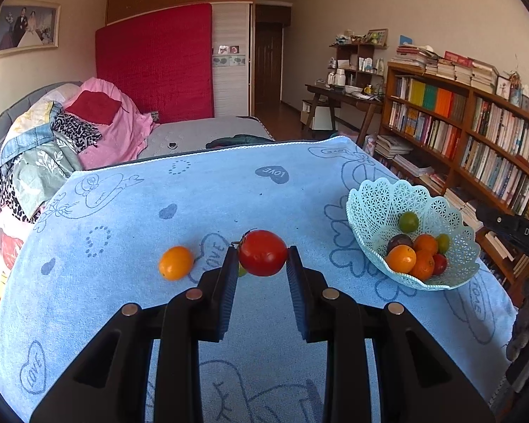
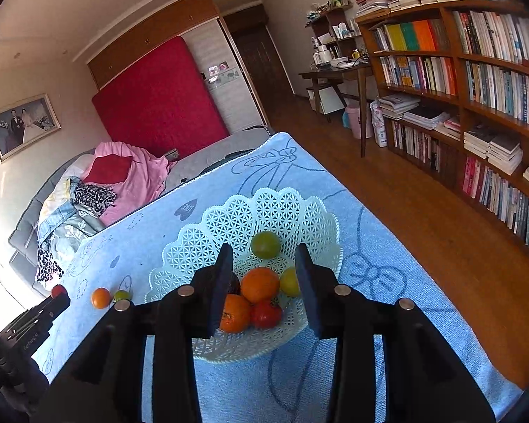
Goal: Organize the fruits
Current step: 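Carry the green tomato into the basket and open the right gripper while the left carries the red tomato, then lower the red tomato into the basket and open the left gripper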
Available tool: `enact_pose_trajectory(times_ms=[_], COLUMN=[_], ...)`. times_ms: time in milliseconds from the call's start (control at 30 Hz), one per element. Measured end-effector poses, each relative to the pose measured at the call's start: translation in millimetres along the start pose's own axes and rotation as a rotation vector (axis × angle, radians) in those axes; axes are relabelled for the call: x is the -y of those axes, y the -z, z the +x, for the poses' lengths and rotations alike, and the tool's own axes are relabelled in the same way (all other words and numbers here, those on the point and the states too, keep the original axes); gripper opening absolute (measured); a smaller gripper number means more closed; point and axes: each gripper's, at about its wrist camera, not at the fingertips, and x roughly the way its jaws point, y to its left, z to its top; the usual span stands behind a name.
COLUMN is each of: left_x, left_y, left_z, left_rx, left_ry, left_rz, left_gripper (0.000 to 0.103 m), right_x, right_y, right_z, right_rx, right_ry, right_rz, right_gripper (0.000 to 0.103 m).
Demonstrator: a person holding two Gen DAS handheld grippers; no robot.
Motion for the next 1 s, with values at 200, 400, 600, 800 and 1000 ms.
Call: enact_pose_trajectory(times_ms=[200,400,600,800,1000], left_x=[20,46,68,86,102], left_y=[-9,-20,-26,-31,-35], left_z=[8,22,37,52,61], left_rx=[-0.004,-0.008,-0.022,-0.044,-0.055], left_ry=[0.041,0.095,0.134,0.160,0.181], left_rz=[0.024,0.057,0.079,0.101,0.132], left_gripper=[0.028,0.028,0.028,0.028,0.032], right_x=[5,7,11,12,12], right_y=[-3,-8,-12,-13,-13], right_z=[-6,-15,-18,-20,-19], right_rx=[0.016,0.040,0.048,0.049,0.042], right_ry=[0.000,-0.004,-0.013,-0.020,-0.025], right_rz=[0.023,0.036,0.053,0.061,0.064], right_gripper=[0.038,0.048,0.048,0.048,0.049])
